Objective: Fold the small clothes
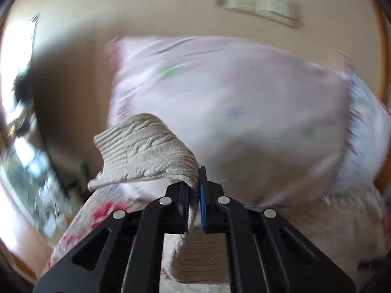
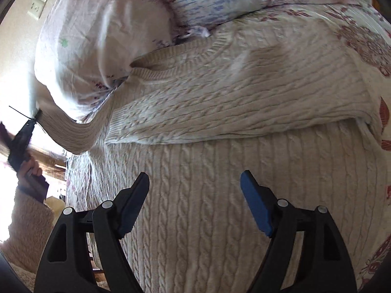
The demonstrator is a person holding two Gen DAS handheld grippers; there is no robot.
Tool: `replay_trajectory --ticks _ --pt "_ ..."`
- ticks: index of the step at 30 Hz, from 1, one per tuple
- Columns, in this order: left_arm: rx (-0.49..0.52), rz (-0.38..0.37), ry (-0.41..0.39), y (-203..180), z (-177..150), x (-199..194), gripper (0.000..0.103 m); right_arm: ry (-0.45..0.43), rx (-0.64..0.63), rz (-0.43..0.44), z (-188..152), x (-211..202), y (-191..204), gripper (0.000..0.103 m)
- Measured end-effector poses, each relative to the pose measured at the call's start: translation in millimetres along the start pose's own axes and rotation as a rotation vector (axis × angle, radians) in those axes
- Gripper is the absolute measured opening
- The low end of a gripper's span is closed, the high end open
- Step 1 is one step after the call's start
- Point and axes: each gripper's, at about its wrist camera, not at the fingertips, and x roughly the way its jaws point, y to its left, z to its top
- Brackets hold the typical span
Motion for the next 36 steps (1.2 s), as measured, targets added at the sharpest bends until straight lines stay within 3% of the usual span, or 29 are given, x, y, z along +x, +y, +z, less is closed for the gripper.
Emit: replay_trajectory --ticks 2,4,7,9,12,16,19,23,26,29,32,33,34,36 --pt "0.191 -0.186 0.0 -88 -2 -10 0.009 -0.017 0.025 -0.003 0 -7 -12 0.079" --pt "0.316 -0.319 0.105 -171 -25 -1 0.019 -0.03 0.047 -0.011 -1 -12 -24 0.079" --pt "0.532 -0.373 0.266 -258 -81 10 0.021 -0.044 0.089 -0.029 -4 -26 -44 0.079" --pt "0.568 -0.356 0.29 -261 -105 1 0.023 -0.082 0.104 -0.043 -8 -46 -56 0.079" --pt "0.388 -0.276 0.342 -202 -116 -14 0.045 -0.124 0.134 -0.071 -18 -75 -75 0.079" --pt "0.139 -0.128 0.439 -106 -143 -46 0.051 -0.135 0.224 -0.082 -38 -103 -109 0.078" --pt "0.023 -0.071 0.562 -59 -172 -61 0.051 -0.05 0.285 -0.061 -55 -101 -131 0.065" --pt "-0.175 -0.186 0.643 -32 -194 -86 0.051 0.065 0.398 0.112 -87 -95 -146 0.043" --pt "-0.267 -0.272 0.694 -32 -215 -101 0.044 0.15 0.455 0.22 -113 -86 -148 0.034" --pt "-0.335 -0.307 0.708 -36 -225 -117 0.036 0.211 0.478 0.274 -131 -81 -144 0.03" --pt "-0.417 -0.369 0.773 -42 -238 -121 0.01 0.258 0.447 0.288 -131 -75 -134 0.026" --pt "-0.419 -0.382 0.783 -44 -240 -121 0.008 0.272 0.426 0.288 -128 -72 -130 0.021" --pt "-0.42 -0.395 0.784 -44 -238 -120 0.007 0.275 0.404 0.297 -124 -70 -126 0.009" --pt "-0.444 -0.453 0.767 -44 -226 -110 0.006 0.234 0.38 0.352 -106 -68 -116 0.008"
